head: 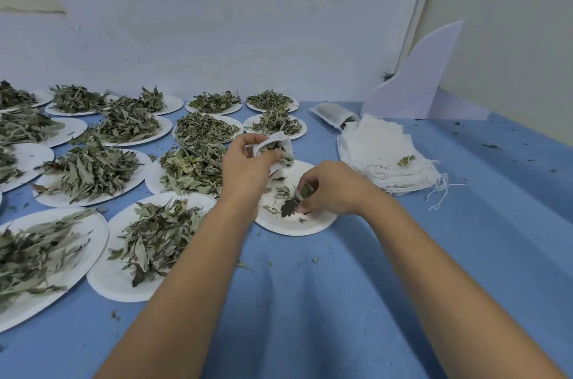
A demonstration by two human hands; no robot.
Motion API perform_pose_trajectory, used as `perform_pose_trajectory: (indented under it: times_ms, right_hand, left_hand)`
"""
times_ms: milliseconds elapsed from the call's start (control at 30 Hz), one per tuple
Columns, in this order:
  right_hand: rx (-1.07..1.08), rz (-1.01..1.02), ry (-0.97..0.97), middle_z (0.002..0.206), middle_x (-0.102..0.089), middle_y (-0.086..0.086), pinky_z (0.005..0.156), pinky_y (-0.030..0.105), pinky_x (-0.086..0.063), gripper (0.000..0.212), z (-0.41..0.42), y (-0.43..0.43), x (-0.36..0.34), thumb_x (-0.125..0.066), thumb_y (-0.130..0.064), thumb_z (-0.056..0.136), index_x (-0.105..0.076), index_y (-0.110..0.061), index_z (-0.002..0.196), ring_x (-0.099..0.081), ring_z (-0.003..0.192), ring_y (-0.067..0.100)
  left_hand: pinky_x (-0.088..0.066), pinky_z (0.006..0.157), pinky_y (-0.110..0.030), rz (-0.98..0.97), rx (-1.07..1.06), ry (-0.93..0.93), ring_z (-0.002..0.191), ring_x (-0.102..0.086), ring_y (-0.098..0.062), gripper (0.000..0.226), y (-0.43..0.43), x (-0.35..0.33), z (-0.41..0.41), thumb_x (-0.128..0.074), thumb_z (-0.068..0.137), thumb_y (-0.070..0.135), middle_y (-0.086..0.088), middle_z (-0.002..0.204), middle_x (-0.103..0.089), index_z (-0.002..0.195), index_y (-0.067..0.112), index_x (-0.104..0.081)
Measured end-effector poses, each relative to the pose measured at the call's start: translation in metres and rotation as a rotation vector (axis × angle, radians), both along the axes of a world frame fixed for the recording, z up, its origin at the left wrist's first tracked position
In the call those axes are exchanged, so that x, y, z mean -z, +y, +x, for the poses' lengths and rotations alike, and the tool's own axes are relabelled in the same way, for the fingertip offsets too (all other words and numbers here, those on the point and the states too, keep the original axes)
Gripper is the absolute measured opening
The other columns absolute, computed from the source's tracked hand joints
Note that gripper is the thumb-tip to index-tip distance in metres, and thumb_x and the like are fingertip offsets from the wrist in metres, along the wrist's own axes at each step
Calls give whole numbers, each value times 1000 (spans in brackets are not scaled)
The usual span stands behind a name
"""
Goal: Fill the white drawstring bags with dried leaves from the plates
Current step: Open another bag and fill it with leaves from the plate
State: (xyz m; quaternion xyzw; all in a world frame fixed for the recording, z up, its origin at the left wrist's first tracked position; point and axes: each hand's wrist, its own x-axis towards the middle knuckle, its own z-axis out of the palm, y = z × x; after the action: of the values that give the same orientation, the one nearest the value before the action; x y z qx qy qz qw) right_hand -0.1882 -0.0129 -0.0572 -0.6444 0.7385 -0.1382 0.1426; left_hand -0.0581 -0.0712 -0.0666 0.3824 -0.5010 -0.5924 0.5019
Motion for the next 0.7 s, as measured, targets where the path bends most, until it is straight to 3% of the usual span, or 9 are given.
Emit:
perform_pose_trajectory:
  times_ms: [67,133,200,267,400,500,567,633,700]
  right_hand:
    - [28,-3,-107,70,-58,-10,55,6,-40,17,-2,2,-4,-81,-24,73,-67,-20,82,-52,63,2]
    - [62,-54,-444,71,-66,-2,67,16,-51,14,-5,6,-14,-80,-12,73,-69,-11,82,-62,65,8]
    - [86,-137,-754,72,-70,3,63,15,-53,13,-9,11,-23,-77,0,74,-68,-6,82,-66,65,9]
    - [133,-184,-819,72,-71,4,61,13,-53,15,-8,11,-28,-77,1,73,-69,-5,84,-66,62,6]
    - [267,-249,-600,76,-71,6,72,23,-57,13,3,6,-23,-80,-7,71,-70,-12,78,-68,65,13]
    - [321,-343,-445,75,-73,8,73,32,-56,9,11,4,-20,-78,-10,71,-72,-10,78,-71,72,20]
    - [335,-387,-373,75,-73,10,72,34,-56,7,13,3,-20,-77,-9,72,-72,-8,76,-71,75,24]
    - [326,-412,-277,74,-71,12,67,33,-53,6,16,3,-19,-75,-10,73,-70,-9,72,-69,72,24]
    - [302,-438,-141,74,-70,13,63,33,-48,4,19,2,-15,-70,-9,74,-68,-8,71,-62,71,23]
  left_hand:
    - [-55,78,-41,-1,1,-11,91,-63,-24,26,1,0,0,-66,85,1,-1,99,-61,84,25,-55]
    - [-54,79,-42,-5,-3,-25,88,-62,-22,24,2,1,0,-65,85,1,-3,101,-61,86,23,-55]
    - [-59,64,-36,-17,-5,-23,82,-61,-19,23,3,3,-1,-63,86,0,-2,98,-60,88,21,-55]
    - [-48,44,-18,-39,6,-23,76,-60,-15,22,5,3,-3,-61,87,0,0,94,-58,88,21,-54]
    - [-48,46,-18,-51,47,-63,73,-58,-15,22,7,3,-8,-60,87,1,1,89,-58,87,23,-55]
    - [-55,71,-37,30,93,-18,77,-56,-21,21,7,2,-9,-52,87,-1,-5,87,-59,86,19,-56]
    - [-53,77,-40,82,139,60,77,-56,-23,15,7,2,-10,-49,87,2,-8,85,-59,84,15,-55]
    - [-54,78,-39,59,173,68,75,-59,-21,6,8,4,-12,-58,88,13,-7,84,-61,84,15,-55]
    - [-55,80,-39,-18,161,-26,74,-61,-18,19,9,9,-15,-72,82,22,-6,89,-60,85,19,-53]
